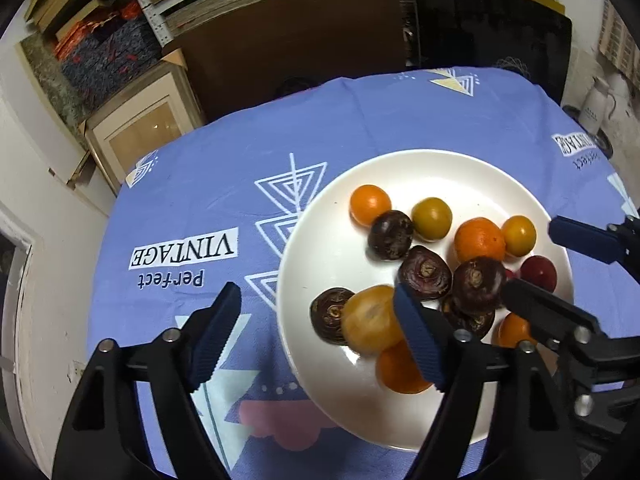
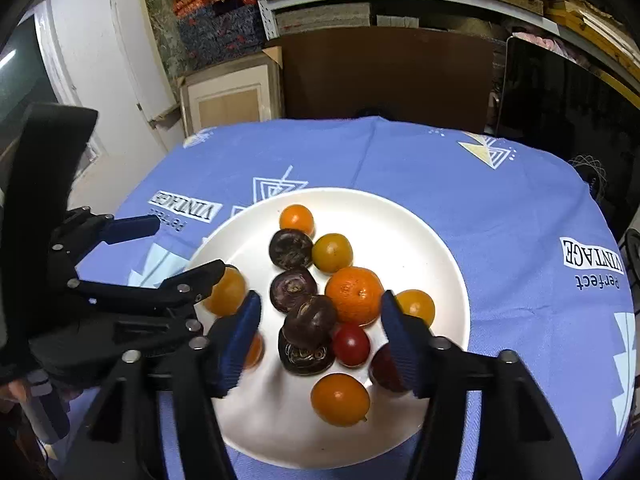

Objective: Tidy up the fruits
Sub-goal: 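Lower both held fruits onto the plate and open both tools, then move both open tools back to the last two fruits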

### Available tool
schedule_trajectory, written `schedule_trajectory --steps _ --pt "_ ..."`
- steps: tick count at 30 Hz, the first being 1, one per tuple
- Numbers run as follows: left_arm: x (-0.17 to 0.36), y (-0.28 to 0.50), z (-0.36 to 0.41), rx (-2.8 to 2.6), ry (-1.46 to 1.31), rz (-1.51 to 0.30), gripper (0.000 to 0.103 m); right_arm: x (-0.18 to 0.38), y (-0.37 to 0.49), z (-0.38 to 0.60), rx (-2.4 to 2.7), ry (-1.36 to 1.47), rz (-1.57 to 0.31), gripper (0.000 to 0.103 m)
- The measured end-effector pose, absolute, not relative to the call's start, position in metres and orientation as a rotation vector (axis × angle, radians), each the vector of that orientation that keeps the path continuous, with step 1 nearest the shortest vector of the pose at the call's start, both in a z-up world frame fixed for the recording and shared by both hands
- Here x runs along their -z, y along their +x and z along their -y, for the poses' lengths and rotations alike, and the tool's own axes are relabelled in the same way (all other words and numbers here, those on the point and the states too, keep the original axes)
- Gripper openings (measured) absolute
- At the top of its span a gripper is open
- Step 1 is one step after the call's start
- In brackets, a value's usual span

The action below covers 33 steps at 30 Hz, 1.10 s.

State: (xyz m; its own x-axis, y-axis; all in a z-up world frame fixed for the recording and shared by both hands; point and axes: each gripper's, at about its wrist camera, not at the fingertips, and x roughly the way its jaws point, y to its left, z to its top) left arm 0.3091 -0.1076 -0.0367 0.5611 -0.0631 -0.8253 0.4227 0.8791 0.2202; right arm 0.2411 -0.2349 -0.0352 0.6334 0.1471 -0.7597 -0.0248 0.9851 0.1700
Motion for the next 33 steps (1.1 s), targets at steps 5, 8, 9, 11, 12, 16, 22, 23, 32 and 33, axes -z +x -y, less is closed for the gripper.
schedule_trajectory --steps 5,8,9,11,12,16,22,23,32,33 --pt "0.025 0.303 0.100 0.293 0.411 -0.916 0.078 0.022 0.227 0.242 -0.102 0.143 -0.858 0.063" --pt "0.017 0.292 0.096 0.305 0.407 -0.904 0.079 0.012 0.214 0.248 -0.104 0.143 -0.849 0.063" --pt "0.015 0.287 0.095 0.310 0.408 -0.897 0.081 0.009 0.209 0.250 -0.105 0.146 -0.846 0.063" --pt "0.009 0.275 0.091 0.321 0.407 -0.884 0.083 0.003 0.193 0.256 -0.104 0.154 -0.838 0.066" --pt "0.006 0.268 0.088 0.329 0.405 -0.878 0.083 0.000 0.182 0.260 -0.108 0.162 -0.833 0.066" --pt "0.001 0.232 0.079 0.374 0.405 -0.870 0.086 0.000 0.134 0.271 -0.124 0.166 -0.848 0.071" --pt "0.020 0.171 0.070 0.442 0.408 -0.920 0.088 0.039 0.048 0.267 -0.161 0.059 -0.982 0.071" --pt "0.026 0.159 0.069 0.455 0.405 -0.942 0.088 0.048 0.036 0.264 -0.171 0.033 -1.012 0.071" --pt "0.056 0.097 0.065 0.524 0.421 -1.034 0.088 0.100 0.004 0.227 -0.233 -0.141 -1.102 0.070" --pt "0.057 0.091 0.066 0.534 0.426 -1.036 0.088 0.101 0.009 0.225 -0.231 -0.145 -1.096 0.070"
